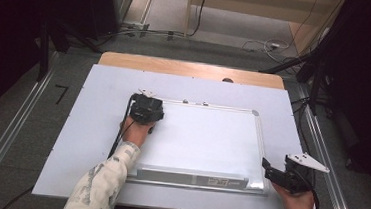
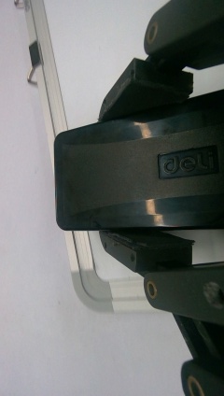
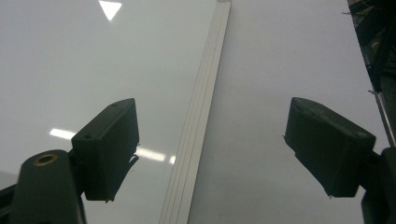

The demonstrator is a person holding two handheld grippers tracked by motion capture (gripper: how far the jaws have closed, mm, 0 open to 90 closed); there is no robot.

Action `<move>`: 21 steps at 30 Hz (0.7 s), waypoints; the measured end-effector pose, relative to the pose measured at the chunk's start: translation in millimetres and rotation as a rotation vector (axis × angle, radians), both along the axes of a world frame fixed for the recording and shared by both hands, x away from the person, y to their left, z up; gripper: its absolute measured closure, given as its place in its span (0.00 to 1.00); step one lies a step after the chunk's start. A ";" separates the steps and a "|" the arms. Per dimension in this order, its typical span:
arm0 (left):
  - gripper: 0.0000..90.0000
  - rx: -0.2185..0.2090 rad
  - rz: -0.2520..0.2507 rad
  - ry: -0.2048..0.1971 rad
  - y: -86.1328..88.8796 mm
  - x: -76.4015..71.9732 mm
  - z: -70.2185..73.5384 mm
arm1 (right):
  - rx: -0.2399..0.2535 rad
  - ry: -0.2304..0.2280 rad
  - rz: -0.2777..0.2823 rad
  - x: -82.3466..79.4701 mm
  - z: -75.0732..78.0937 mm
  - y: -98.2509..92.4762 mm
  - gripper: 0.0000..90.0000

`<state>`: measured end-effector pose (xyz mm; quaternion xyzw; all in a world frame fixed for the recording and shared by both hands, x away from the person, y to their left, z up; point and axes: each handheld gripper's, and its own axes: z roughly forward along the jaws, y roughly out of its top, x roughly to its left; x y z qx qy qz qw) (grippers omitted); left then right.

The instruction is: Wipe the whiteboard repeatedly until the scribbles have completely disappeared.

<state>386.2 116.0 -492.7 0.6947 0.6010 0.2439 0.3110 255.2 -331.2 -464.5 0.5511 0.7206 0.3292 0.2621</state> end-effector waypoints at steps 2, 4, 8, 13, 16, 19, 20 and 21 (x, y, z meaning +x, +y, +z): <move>0.43 0.002 0.029 0.002 6.5 -2.7 0.0 | -0.001 0.000 -0.001 0.0 0.0 0.1 0.18; 0.43 -0.002 0.050 0.003 12.2 -5.6 -0.2 | 0.000 0.005 -0.003 0.2 -0.4 0.1 0.18; 0.43 0.009 0.067 0.008 17.6 -13.1 0.1 | -0.001 0.006 -0.004 0.3 -0.4 0.2 0.18; 0.43 0.011 0.053 0.007 16.0 -27.3 -0.5 | -0.005 0.004 0.001 0.4 -0.3 0.6 0.18; 0.43 0.010 0.030 0.005 14.6 -41.5 -1.0 | -0.003 0.005 0.001 0.6 -0.4 1.1 0.18; 0.43 0.012 0.003 0.004 12.7 -57.8 -1.6 | -0.004 0.005 -0.002 0.3 0.0 1.8 0.18; 0.43 0.013 -0.004 0.003 11.0 -62.9 -1.7 | -0.005 0.005 -0.001 0.3 0.0 2.0 0.18; 0.43 0.014 -0.024 0.005 8.9 -71.9 -1.8 | -0.005 0.003 0.003 0.5 -0.1 2.0 0.18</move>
